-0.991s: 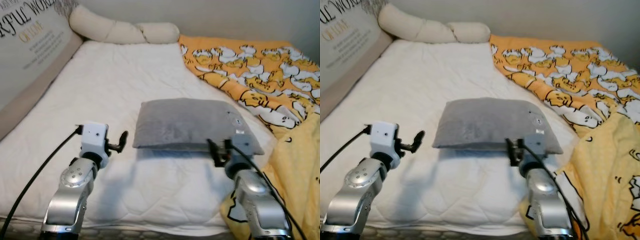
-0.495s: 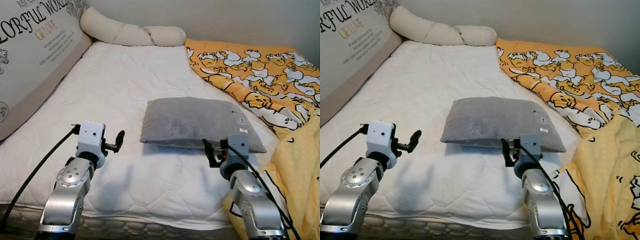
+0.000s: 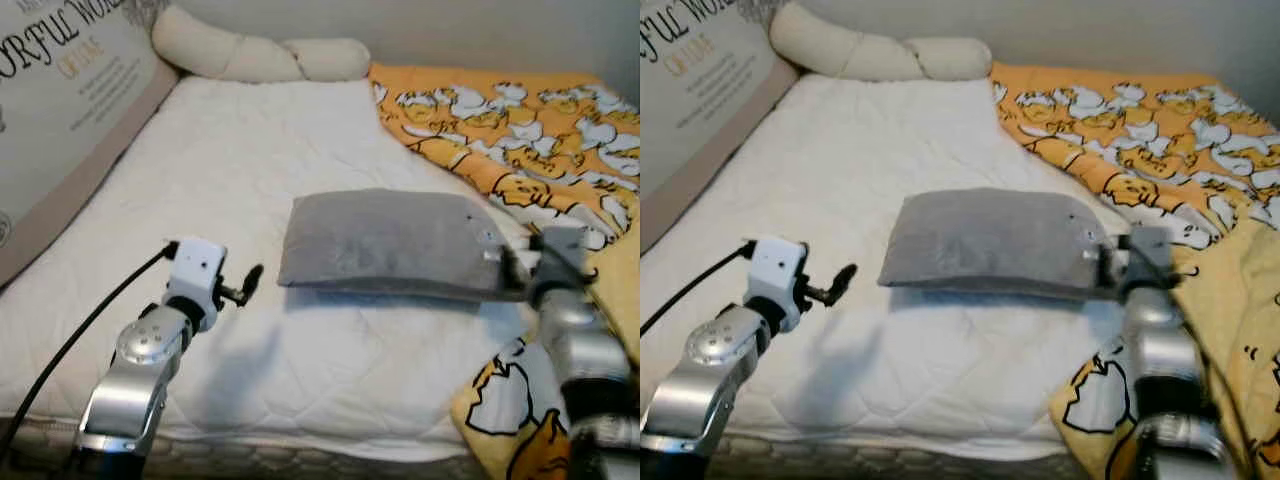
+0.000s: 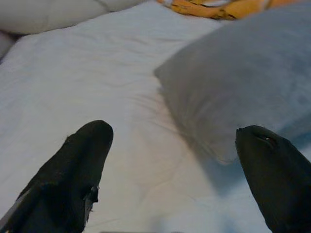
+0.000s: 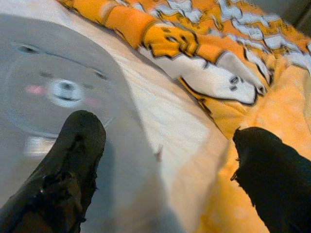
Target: Clean up the room
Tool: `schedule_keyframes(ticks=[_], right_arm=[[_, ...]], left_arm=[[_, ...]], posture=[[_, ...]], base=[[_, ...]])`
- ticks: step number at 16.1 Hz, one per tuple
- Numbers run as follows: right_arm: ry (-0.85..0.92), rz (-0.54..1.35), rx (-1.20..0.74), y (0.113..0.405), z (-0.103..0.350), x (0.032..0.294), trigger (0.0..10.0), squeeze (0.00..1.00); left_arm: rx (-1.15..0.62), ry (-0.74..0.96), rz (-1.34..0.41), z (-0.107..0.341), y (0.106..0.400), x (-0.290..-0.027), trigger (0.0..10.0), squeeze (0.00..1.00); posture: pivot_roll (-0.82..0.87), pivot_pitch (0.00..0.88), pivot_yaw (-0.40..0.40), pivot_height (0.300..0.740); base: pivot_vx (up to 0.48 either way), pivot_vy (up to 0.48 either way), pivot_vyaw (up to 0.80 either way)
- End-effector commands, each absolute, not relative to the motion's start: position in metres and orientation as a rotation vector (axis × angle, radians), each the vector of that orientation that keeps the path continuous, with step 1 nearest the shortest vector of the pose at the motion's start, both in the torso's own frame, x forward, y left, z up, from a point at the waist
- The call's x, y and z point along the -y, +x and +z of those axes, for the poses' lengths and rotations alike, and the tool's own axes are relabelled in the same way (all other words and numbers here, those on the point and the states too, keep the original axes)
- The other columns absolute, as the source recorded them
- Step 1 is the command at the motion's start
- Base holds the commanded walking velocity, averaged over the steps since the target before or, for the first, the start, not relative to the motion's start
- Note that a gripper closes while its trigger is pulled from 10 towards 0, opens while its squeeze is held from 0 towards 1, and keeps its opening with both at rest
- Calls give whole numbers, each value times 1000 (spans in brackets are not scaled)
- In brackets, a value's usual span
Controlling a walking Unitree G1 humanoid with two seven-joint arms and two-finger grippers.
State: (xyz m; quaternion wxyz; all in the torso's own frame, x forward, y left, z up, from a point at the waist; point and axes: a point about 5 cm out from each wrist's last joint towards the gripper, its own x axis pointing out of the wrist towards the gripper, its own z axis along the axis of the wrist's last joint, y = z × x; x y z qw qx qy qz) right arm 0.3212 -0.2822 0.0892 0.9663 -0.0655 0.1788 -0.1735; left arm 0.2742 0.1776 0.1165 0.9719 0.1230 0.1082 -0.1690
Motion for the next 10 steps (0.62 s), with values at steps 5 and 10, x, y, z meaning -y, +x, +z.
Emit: schedule_keyframes(ticks=[5,10], right_arm=[[101,-224,-519,325,58,276,10000,0],[247,171,-553,327,42,223,10000,0]], left_arm=[[-290,363,-631,122,254,-181,10000,0],[-320,359,-655,120,246,-185,10000,0]], posture=[[69,0,17,740],[55,0,13,740]], base=[[0,0,0],[0,0,0]])
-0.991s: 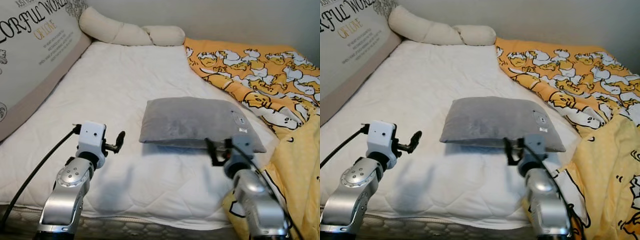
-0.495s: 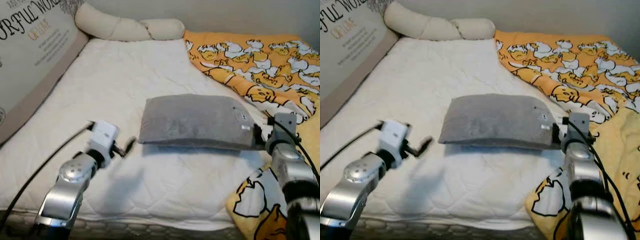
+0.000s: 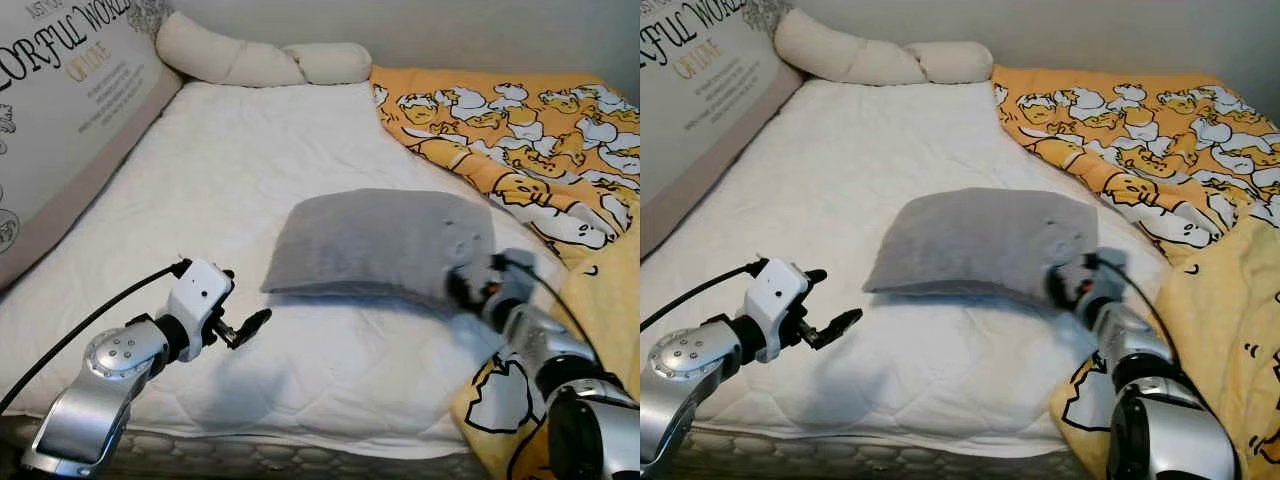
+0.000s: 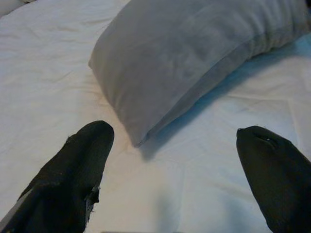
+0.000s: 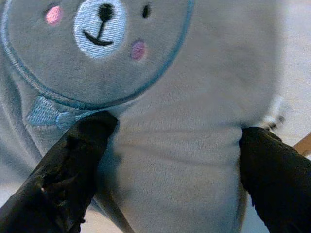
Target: Clean up the room
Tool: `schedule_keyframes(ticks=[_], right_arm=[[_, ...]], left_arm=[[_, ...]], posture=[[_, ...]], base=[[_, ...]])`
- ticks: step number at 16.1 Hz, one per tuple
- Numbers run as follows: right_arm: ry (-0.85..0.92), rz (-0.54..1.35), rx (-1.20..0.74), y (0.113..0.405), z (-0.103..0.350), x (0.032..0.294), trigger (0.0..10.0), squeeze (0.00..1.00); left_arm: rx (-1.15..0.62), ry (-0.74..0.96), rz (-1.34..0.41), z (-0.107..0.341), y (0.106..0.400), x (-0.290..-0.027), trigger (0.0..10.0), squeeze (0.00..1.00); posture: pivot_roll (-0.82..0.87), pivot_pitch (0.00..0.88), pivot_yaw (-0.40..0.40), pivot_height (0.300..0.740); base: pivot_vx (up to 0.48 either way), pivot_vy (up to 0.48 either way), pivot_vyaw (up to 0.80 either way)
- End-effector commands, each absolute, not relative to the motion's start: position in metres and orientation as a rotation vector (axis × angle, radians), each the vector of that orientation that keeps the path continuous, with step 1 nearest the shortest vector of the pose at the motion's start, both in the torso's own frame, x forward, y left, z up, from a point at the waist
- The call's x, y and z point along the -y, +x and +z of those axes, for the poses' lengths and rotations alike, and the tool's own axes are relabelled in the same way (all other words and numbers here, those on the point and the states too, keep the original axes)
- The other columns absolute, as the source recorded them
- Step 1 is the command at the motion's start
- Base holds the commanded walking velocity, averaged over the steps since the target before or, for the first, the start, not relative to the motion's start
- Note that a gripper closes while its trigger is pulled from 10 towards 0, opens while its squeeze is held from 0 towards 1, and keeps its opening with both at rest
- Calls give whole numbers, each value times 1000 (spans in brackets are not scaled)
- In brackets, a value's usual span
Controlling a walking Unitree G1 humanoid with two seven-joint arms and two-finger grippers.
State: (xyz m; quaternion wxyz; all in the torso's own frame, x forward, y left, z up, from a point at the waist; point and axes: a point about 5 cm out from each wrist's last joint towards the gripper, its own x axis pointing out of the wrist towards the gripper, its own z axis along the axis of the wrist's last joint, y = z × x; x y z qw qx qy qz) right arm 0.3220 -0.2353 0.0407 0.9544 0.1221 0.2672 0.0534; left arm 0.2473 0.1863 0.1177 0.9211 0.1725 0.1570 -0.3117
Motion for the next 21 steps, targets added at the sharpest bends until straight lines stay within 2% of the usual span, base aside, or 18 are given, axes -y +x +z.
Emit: schedule_keyframes(ticks=[1,3,5,6,7,9,11,14,15,18,19,21], right_arm=[[281,312,-578,323,38,208,10000,0],[321,431,-581,319,36,194,10000,0],[409,661,-555,299,38,167,10000,0],[417,696,-540,295,41,164,10000,0],[470,804,-497,283,59,153,10000,0],[420,1028,-487,246,75,148,10000,0],[339,1031,-569,221,65,172,10000,0],[33,1059,-743,185,53,216,10000,0],[-33,996,-783,182,56,233,10000,0],[-90,797,-649,214,82,274,10000,0],[-92,786,-628,217,87,278,10000,0],[-104,708,-488,242,126,301,10000,0]], left_arm=[[-319,350,-662,119,247,-182,10000,0],[-307,334,-664,118,251,-176,10000,0],[-279,332,-619,119,263,-173,10000,0],[-274,332,-602,119,265,-174,10000,0],[-266,330,-567,120,268,-178,10000,0],[-263,340,-514,121,274,-185,10000,0],[-261,346,-470,121,278,-191,10000,0],[-264,350,-440,120,280,-196,10000,0],[-265,351,-442,118,282,-195,10000,0],[-266,354,-460,117,285,-190,10000,0],[-266,355,-463,117,286,-190,10000,0],[-298,379,-477,111,288,-186,10000,0]], posture=[[40,0,13,740],[20,0,10,740],[3,0,4,740],[1,0,4,740],[-9,0,6,740],[-16,0,1,740],[-18,0,-3,740],[-28,0,-1,740],[-33,0,1,740],[-41,0,5,740],[-41,0,5,740],[-40,0,2,740]], base=[[0,0,0],[0,0,0],[0,0,0],[0,0,0],[0,0,0],[0,0,0],[0,0,0],[0,0,0],[0,0,0],[0,0,0],[0,0,0],[0,0,0]])
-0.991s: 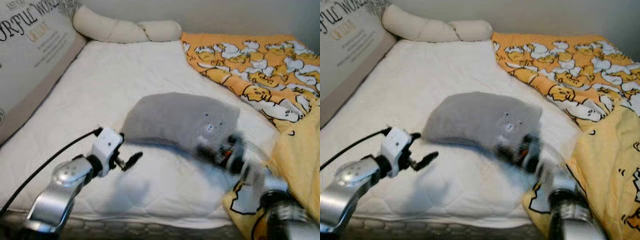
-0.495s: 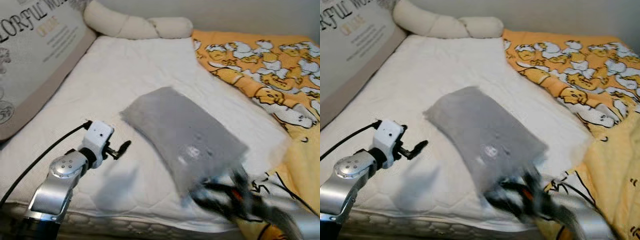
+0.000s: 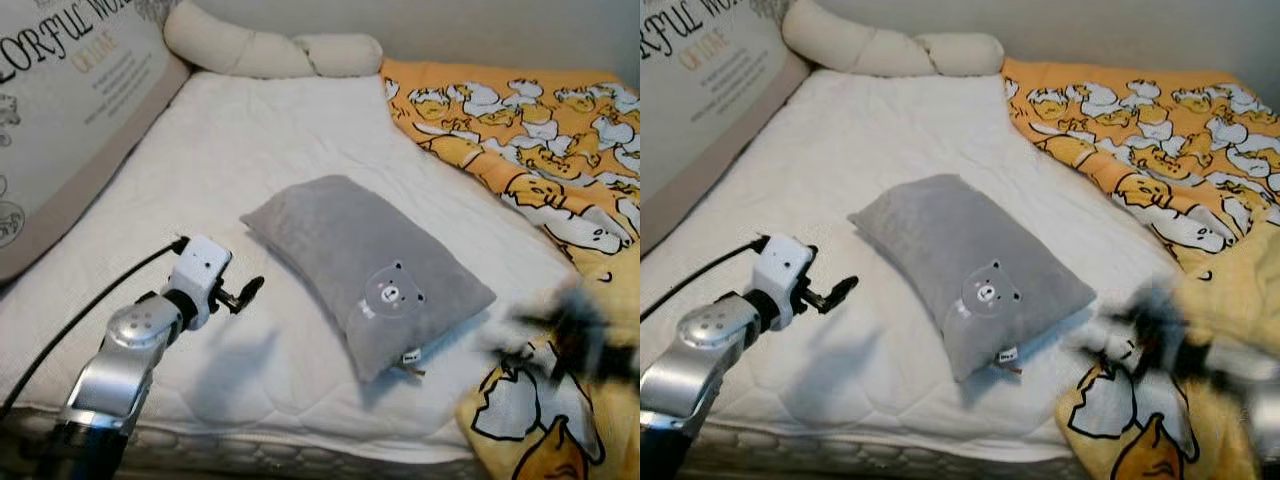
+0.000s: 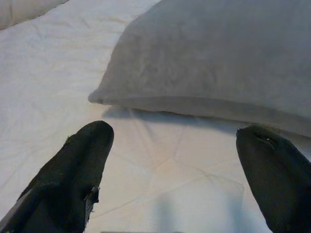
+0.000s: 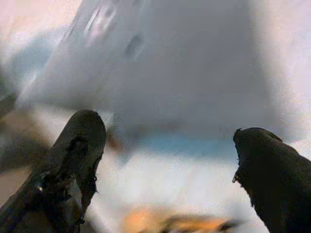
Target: Clean up the room
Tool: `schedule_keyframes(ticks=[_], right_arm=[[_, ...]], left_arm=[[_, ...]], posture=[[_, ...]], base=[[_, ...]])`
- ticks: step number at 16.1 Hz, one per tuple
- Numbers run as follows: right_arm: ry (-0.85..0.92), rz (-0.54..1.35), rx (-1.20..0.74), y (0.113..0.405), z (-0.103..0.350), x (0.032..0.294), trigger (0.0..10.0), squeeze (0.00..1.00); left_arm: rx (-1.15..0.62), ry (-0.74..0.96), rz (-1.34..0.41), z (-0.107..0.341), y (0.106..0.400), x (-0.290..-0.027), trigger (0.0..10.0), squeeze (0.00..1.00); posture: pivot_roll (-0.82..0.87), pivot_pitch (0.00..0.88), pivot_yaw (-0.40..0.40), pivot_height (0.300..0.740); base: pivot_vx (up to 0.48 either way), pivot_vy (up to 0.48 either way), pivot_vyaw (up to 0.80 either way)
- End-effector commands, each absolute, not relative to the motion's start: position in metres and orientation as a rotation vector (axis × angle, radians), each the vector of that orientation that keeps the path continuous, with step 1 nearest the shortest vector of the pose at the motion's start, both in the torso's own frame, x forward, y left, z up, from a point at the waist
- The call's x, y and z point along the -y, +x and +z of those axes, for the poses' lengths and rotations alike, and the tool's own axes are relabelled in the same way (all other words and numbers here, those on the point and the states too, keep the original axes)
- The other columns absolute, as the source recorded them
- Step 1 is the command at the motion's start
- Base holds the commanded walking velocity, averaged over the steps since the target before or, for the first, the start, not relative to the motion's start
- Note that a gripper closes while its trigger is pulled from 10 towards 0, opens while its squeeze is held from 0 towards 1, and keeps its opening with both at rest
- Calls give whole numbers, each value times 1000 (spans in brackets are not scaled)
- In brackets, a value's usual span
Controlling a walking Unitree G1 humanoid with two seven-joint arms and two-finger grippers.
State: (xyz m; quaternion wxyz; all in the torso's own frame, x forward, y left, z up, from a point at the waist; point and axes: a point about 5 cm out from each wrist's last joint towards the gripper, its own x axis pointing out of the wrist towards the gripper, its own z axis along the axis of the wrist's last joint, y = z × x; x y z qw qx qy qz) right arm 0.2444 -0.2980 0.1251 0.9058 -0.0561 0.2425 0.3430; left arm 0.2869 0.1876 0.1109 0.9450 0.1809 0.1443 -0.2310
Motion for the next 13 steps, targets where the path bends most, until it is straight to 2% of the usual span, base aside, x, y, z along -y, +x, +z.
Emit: schedule_keyframes(ticks=[1,3,4,6,8,9,11,12,13], right_arm=[[-144,646,-459,252,134,308,10000,0],[-210,427,-402,276,142,323,10000,0],[-235,177,-386,299,139,334,10000,0],[-259,59,-399,314,125,328,10000,0],[-301,-68,-455,327,96,306,10000,0],[-306,-72,-478,328,87,297,10000,0],[-298,69,-541,329,63,263,10000,0],[-281,130,-560,328,58,255,10000,0],[-238,347,-624,319,42,232,10000,0]], left_arm=[[-315,395,-473,107,289,-186,10000,0],[-331,421,-477,103,288,-186,10000,0],[-332,423,-480,102,289,-186,10000,0],[-330,427,-488,103,291,-185,10000,0],[-335,454,-542,101,292,-175,10000,0],[-332,456,-543,101,293,-174,10000,0],[-336,462,-518,102,292,-178,10000,0],[-341,462,-510,101,291,-180,10000,0],[-362,460,-498,97,287,-184,10000,0]], posture=[[-42,0,5,740],[-45,0,7,740],[-43,0,12,740],[-47,0,25,740],[-39,0,32,740],[-32,0,30,740],[1,0,10,740],[6,0,6,740],[7,0,2,740]], base=[[0,0,0],[0,0,0],[0,0,0],[0,0,0],[0,0,0],[0,0,0],[0,0,0],[0,0,0],[0,0,0]])
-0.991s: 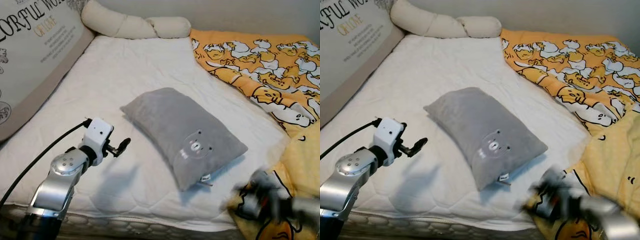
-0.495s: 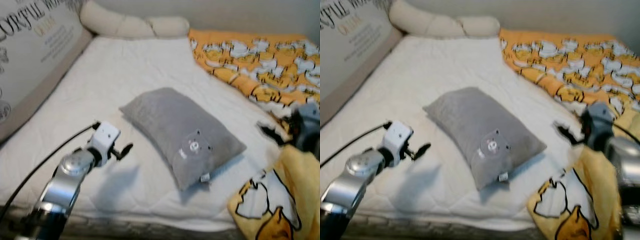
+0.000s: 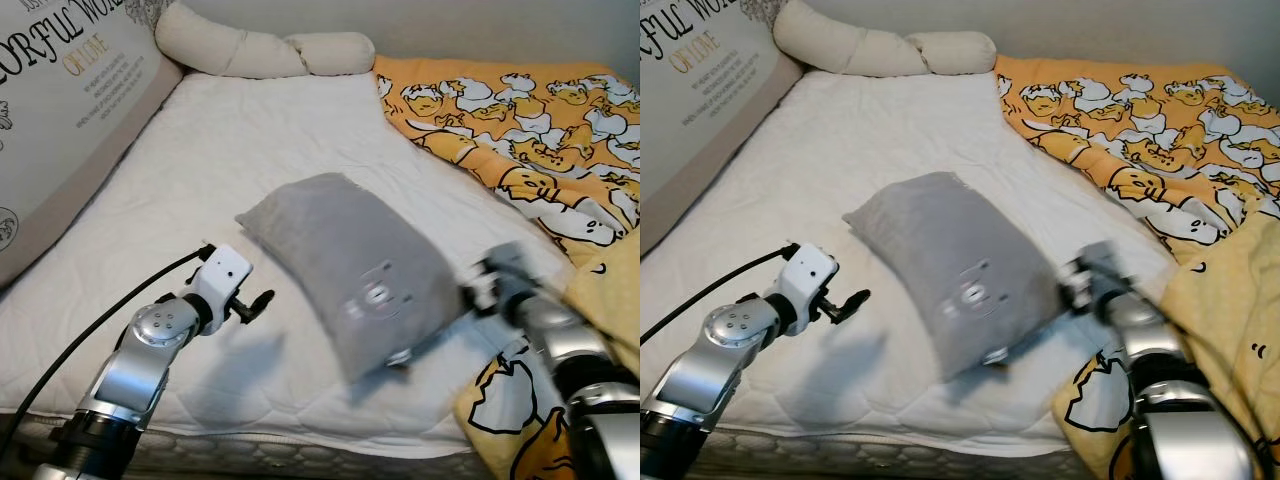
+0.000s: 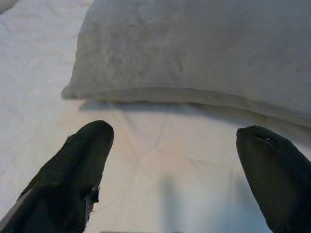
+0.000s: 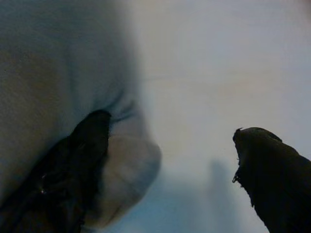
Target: Clean up the room
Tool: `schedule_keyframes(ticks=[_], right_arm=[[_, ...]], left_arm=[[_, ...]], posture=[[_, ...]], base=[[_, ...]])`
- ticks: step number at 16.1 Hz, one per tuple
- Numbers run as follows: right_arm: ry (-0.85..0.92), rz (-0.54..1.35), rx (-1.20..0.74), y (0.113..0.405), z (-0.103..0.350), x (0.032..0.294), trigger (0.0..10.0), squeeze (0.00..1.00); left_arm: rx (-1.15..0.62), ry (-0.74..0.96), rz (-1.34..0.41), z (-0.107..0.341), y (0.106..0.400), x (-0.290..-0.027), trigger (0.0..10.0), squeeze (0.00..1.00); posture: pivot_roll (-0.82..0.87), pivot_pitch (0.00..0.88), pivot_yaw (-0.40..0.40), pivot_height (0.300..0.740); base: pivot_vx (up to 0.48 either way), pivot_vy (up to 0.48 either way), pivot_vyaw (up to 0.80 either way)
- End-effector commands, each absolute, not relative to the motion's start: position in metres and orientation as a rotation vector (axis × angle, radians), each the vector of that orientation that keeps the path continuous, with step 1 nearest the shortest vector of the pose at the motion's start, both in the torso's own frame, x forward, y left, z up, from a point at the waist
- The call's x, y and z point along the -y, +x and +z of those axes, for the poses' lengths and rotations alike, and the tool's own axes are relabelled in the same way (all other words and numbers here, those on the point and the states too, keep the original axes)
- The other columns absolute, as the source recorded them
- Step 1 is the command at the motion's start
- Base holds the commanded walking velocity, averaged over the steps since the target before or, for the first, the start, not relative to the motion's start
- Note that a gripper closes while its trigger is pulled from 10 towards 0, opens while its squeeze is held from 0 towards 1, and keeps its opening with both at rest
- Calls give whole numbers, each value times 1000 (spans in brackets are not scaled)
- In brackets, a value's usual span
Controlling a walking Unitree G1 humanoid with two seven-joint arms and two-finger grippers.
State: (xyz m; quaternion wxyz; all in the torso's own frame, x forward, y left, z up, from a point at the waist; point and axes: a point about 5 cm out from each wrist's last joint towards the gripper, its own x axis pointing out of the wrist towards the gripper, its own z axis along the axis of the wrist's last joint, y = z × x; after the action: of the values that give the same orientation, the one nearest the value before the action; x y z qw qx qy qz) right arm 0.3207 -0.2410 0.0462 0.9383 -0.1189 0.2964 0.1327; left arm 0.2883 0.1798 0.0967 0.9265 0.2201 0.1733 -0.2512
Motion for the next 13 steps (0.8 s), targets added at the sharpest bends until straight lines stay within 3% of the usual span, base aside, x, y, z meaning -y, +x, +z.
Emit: schedule_keyframes(ticks=[1,7,11,13], right_arm=[[-195,403,-644,315,39,228,10000,0],[187,698,-639,273,50,212,10000,0],[227,779,-625,259,53,184,10000,0],[243,803,-632,250,57,174,10000,0]], left_arm=[[-375,462,-500,94,286,-184,10000,0],[-552,553,-429,55,307,-177,10000,0],[-482,458,-575,62,319,-145,10000,0],[-473,391,-663,66,317,-142,10000,0]], posture=[[7,0,-1,740],[-66,0,19,740],[-76,0,26,740],[-69,0,28,740]], base=[[0,0,0],[0,0,0],[0,0,0],[0,0,0]])
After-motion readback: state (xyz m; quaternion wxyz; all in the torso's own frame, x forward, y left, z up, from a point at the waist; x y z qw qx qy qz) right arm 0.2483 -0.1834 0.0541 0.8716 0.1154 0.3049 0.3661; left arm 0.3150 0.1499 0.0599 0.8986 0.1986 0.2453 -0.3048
